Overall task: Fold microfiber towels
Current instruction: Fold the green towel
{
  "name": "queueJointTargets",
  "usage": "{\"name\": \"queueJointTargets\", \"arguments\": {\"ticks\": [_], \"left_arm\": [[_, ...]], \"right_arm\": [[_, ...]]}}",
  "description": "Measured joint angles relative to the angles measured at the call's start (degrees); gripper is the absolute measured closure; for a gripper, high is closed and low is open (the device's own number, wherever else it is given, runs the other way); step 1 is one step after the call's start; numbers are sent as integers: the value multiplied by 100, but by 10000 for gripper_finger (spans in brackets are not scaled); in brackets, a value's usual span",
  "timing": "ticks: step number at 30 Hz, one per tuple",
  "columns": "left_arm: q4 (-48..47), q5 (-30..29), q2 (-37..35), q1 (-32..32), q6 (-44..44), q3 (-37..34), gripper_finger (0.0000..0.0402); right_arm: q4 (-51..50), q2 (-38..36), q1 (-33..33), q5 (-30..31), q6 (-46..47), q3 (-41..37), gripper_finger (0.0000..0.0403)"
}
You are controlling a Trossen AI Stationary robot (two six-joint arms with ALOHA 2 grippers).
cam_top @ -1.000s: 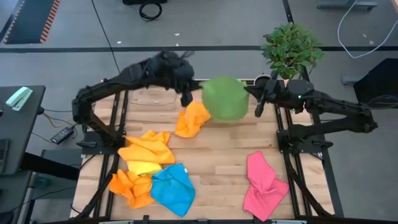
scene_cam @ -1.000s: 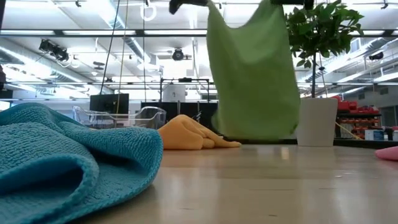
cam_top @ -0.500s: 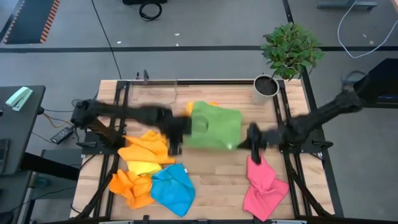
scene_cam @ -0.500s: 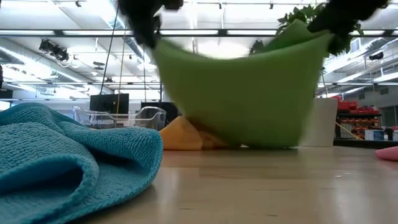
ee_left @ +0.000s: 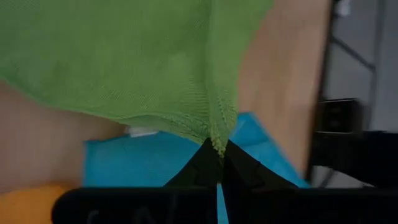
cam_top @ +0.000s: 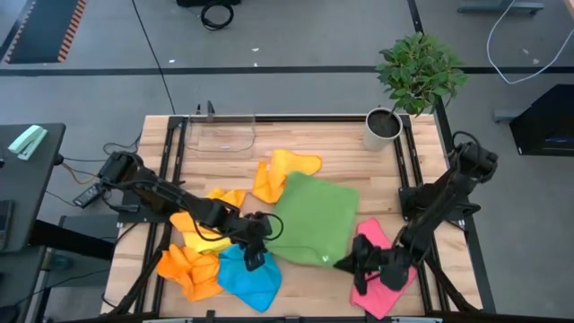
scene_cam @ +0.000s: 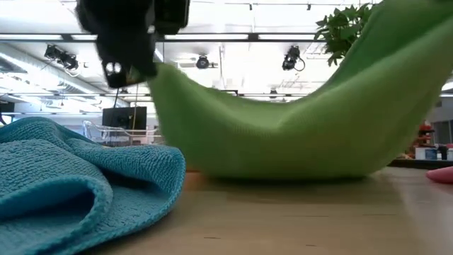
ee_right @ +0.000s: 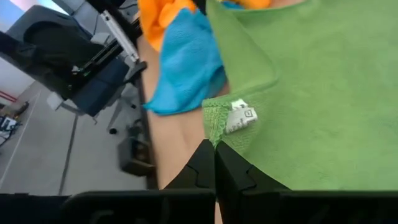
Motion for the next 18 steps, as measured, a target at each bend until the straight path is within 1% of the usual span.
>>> {"name": "queueJointTargets", "arguments": {"ticks": [3, 6, 9, 12, 15, 18], "left_arm": [[-160, 350, -4, 7, 62, 292, 393], [-637, 400, -4, 60, 520, 663, 387], [-804, 395, -14, 206, 925, 834, 379], [-816, 373, -14, 415, 1095, 839, 389], [-795, 163, -13, 672, 1349, 839, 393], [-630, -166, 132, 979, 1671, 852, 386]], "right_arm": [[-686, 63, 191, -2, 299, 517, 402], [-1580, 18, 396, 42, 569, 865, 402], [-2201, -48, 472, 196, 980, 989, 402], [-2454, -47, 500, 499, 1517, 953, 402], [-2743, 23, 497, 880, 1947, 946, 402], [-3365, 29, 414, 990, 2495, 943, 402]]}}
